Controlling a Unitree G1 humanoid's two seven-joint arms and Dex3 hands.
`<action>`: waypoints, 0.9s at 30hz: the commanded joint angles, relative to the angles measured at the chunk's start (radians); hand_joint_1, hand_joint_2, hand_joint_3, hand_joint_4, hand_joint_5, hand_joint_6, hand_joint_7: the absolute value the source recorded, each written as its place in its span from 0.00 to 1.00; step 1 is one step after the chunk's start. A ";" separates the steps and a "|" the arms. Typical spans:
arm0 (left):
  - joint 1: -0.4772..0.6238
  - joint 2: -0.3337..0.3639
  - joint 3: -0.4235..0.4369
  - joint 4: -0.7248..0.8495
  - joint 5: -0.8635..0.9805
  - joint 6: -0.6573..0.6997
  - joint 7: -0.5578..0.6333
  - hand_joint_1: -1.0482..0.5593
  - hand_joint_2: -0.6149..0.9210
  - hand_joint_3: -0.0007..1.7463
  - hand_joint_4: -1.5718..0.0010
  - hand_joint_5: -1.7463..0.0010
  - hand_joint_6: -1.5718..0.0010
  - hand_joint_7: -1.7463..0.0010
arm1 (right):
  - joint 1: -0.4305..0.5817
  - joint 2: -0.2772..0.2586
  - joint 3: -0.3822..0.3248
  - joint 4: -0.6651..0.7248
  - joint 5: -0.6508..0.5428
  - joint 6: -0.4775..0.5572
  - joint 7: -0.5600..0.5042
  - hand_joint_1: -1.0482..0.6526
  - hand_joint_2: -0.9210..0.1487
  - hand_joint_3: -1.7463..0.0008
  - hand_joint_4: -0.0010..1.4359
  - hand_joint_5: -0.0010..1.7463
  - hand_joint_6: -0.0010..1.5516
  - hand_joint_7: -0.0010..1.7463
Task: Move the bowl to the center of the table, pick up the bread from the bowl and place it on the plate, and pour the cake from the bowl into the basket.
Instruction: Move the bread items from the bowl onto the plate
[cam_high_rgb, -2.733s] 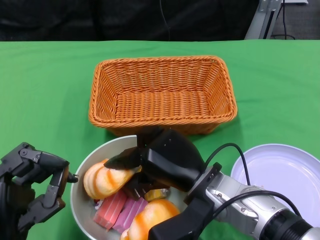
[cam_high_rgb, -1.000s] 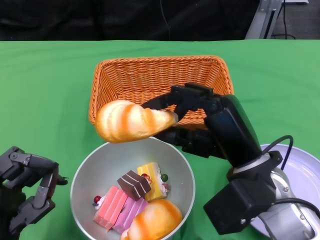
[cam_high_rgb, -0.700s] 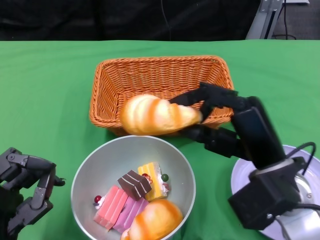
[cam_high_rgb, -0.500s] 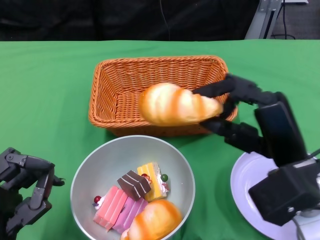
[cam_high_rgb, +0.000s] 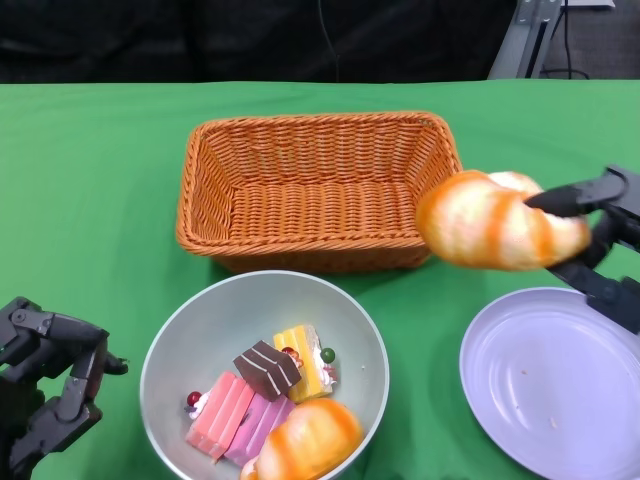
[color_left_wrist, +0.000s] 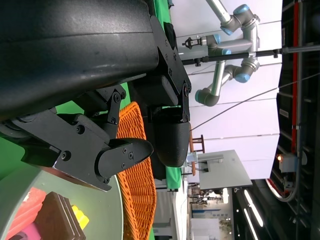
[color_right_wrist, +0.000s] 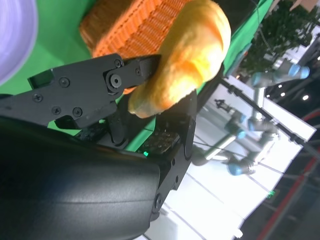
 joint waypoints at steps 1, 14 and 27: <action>0.015 0.013 0.011 -0.015 -0.008 0.014 0.003 0.62 0.85 0.47 0.50 0.19 0.47 0.38 | 0.043 -0.014 -0.046 -0.054 0.039 0.039 0.007 0.59 0.00 0.91 0.49 0.89 0.47 0.62; 0.014 0.018 0.020 -0.016 0.010 0.004 0.013 0.61 0.88 0.43 0.50 0.19 0.47 0.39 | 0.143 -0.022 -0.151 -0.053 0.132 0.163 0.052 0.62 0.00 0.87 0.47 0.82 0.43 0.61; 0.003 0.022 0.031 -0.001 -0.017 0.008 -0.014 0.60 0.87 0.44 0.51 0.19 0.49 0.38 | 0.095 -0.029 -0.135 0.233 0.134 -0.003 0.060 0.61 0.00 0.89 0.47 0.86 0.46 0.58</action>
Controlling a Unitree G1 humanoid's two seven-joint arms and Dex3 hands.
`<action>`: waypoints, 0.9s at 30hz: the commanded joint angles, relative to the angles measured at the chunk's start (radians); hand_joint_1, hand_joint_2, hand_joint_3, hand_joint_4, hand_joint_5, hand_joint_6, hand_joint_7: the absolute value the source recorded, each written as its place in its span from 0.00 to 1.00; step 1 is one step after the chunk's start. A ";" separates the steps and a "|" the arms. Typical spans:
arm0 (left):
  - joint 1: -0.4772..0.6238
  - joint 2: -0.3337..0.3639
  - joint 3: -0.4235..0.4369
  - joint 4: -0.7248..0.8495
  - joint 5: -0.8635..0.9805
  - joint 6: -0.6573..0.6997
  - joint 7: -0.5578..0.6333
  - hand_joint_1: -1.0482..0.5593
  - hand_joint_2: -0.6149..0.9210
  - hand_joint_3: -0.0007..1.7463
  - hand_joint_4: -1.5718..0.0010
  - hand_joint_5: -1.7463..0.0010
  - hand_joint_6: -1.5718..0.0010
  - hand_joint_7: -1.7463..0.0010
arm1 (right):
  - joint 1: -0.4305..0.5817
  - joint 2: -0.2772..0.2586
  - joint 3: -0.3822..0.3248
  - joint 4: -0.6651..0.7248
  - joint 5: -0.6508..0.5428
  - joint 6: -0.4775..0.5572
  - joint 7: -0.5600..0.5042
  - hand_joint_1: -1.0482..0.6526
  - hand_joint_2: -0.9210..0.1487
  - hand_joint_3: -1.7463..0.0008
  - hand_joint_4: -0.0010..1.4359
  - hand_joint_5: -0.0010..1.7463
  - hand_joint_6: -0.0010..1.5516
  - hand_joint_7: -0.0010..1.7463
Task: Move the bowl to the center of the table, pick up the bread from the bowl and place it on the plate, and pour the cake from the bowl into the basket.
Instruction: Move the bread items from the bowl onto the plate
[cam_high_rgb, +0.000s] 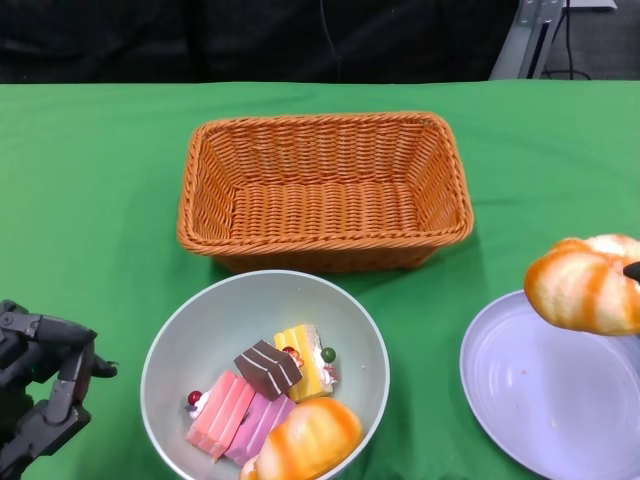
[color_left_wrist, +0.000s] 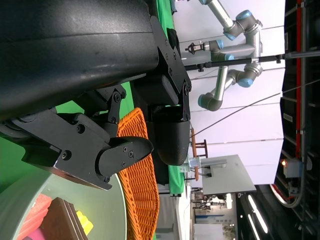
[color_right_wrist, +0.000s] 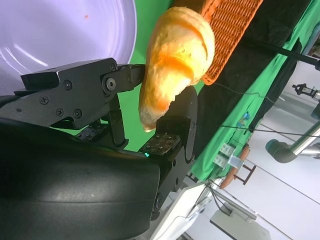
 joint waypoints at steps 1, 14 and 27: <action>-0.002 0.015 0.010 0.001 -0.013 -0.003 -0.008 0.60 0.88 0.43 0.51 0.19 0.48 0.38 | -0.015 -0.002 0.012 0.050 0.010 -0.027 0.003 0.61 0.00 0.89 0.47 0.86 0.46 0.58; 0.006 0.016 0.009 0.002 0.002 -0.030 -0.014 0.60 0.89 0.42 0.51 0.19 0.49 0.38 | -0.025 0.003 0.062 0.101 0.014 -0.027 0.008 0.58 0.00 0.89 0.46 0.81 0.45 0.57; 0.022 0.005 0.010 -0.023 0.003 -0.016 0.007 0.60 0.90 0.40 0.50 0.19 0.48 0.38 | -0.016 0.005 0.093 0.116 0.004 -0.011 0.001 0.59 0.00 0.90 0.47 0.80 0.46 0.55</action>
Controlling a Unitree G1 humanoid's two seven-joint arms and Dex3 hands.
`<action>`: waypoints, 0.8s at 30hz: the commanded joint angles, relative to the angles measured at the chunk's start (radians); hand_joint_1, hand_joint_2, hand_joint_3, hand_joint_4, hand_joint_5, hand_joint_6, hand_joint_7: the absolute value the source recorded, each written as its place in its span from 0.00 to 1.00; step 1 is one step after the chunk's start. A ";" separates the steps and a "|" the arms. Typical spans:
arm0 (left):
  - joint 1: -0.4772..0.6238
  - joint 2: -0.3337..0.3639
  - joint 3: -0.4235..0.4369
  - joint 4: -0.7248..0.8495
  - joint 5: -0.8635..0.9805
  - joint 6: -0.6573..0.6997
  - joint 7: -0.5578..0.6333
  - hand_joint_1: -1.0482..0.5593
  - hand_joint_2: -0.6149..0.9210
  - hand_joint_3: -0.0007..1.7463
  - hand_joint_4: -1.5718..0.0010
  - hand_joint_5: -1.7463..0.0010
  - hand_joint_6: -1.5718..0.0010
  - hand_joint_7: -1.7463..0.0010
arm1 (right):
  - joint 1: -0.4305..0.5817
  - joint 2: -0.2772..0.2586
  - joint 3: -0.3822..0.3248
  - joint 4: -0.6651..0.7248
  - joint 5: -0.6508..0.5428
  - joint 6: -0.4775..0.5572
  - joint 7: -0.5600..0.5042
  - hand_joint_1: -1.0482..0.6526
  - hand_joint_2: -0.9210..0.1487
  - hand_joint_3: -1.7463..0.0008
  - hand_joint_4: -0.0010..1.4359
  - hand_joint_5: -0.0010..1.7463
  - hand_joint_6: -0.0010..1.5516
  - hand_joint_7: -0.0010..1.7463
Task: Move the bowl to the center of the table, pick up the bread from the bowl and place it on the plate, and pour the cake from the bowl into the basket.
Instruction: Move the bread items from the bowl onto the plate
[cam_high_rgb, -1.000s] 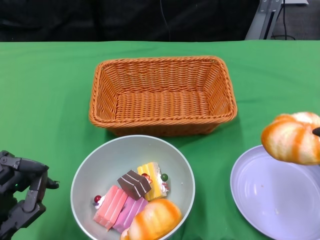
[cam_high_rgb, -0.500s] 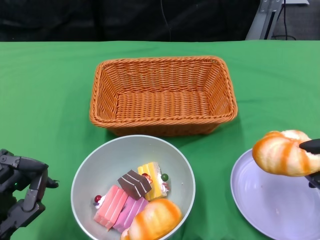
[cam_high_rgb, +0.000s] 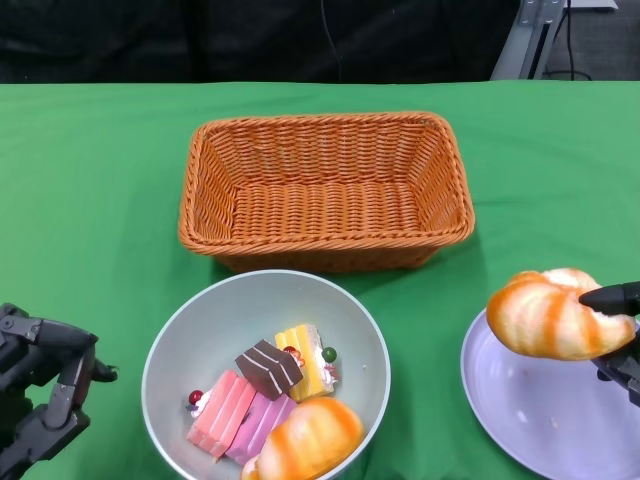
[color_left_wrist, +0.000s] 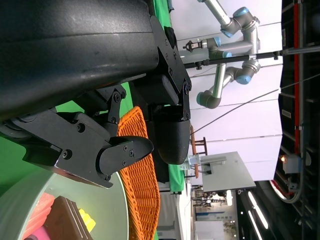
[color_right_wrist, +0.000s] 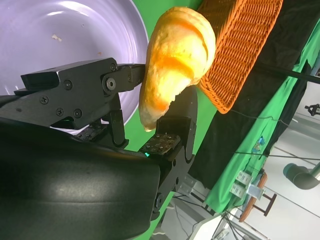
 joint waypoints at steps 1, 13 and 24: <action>0.008 0.005 0.009 -0.020 -0.006 0.002 0.012 0.60 0.90 0.40 0.50 0.20 0.48 0.38 | -0.002 -0.004 0.004 0.019 -0.004 0.005 -0.005 0.59 0.00 0.90 0.47 0.81 0.46 0.55; 0.015 0.001 0.014 -0.040 0.004 0.010 0.031 0.59 0.88 0.41 0.49 0.19 0.47 0.37 | 0.012 -0.014 0.029 0.040 -0.043 0.007 0.004 0.57 0.00 0.92 0.46 0.81 0.47 0.54; 0.029 0.008 0.014 -0.051 -0.013 0.010 0.020 0.59 0.86 0.44 0.50 0.19 0.49 0.37 | 0.031 -0.014 0.051 0.029 -0.131 0.014 -0.049 0.58 0.00 0.94 0.47 0.77 0.49 0.50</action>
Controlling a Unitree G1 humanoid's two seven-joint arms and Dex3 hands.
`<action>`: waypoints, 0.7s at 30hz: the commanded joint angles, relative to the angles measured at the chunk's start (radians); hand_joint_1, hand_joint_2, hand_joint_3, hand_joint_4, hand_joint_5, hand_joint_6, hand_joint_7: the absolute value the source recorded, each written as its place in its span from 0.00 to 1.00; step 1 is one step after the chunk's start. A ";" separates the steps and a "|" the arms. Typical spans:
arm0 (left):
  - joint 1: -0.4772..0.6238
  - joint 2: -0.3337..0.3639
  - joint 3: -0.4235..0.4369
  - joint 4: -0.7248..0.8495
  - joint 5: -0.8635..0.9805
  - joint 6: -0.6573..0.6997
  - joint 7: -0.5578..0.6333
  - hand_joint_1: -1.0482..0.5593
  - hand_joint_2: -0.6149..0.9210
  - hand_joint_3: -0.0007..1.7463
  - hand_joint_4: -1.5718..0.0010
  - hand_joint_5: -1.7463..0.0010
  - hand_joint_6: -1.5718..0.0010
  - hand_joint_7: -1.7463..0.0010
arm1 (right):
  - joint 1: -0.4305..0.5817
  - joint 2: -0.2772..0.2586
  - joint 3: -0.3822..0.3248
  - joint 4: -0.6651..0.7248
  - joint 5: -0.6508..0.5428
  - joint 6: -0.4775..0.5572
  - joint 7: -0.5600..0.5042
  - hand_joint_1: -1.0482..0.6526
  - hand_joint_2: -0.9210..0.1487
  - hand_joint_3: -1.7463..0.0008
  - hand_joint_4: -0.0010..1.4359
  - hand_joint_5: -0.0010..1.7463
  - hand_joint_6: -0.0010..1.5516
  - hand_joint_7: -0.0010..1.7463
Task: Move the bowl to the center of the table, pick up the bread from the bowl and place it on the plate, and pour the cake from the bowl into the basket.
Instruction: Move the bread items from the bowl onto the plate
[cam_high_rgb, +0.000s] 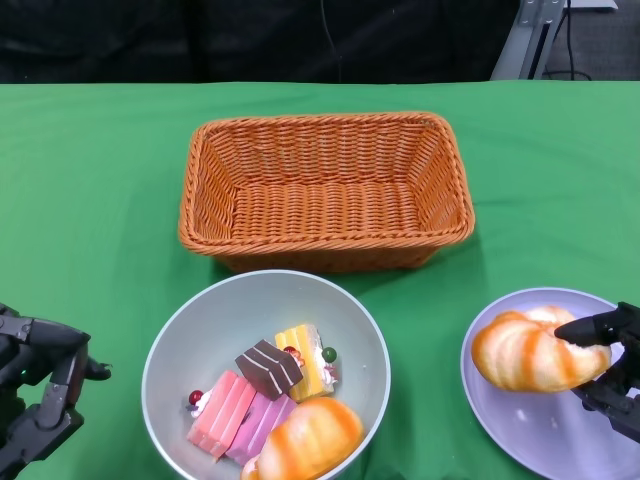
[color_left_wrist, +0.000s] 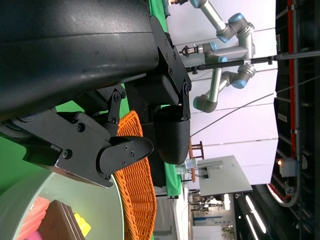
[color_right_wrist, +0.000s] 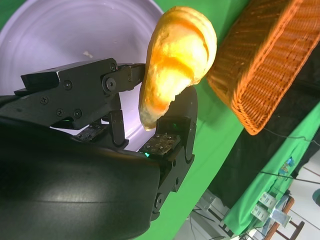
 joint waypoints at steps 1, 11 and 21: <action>0.017 0.005 0.009 -0.023 -0.009 0.011 0.011 0.59 0.87 0.43 0.50 0.19 0.48 0.37 | 0.016 -0.012 -0.001 -0.002 -0.019 -0.030 -0.026 0.59 0.00 0.94 0.48 0.77 0.49 0.49; 0.032 -0.002 0.017 -0.037 -0.006 0.008 0.021 0.60 0.86 0.45 0.50 0.20 0.48 0.37 | 0.056 -0.007 0.019 -0.063 -0.089 0.007 -0.059 0.59 0.00 0.96 0.44 0.77 0.52 0.40; 0.064 -0.006 0.009 -0.086 -0.003 0.042 0.039 0.61 0.86 0.49 0.50 0.19 0.48 0.36 | 0.079 -0.039 0.051 -0.089 -0.206 0.007 -0.098 0.60 0.00 0.99 0.53 0.63 0.62 0.26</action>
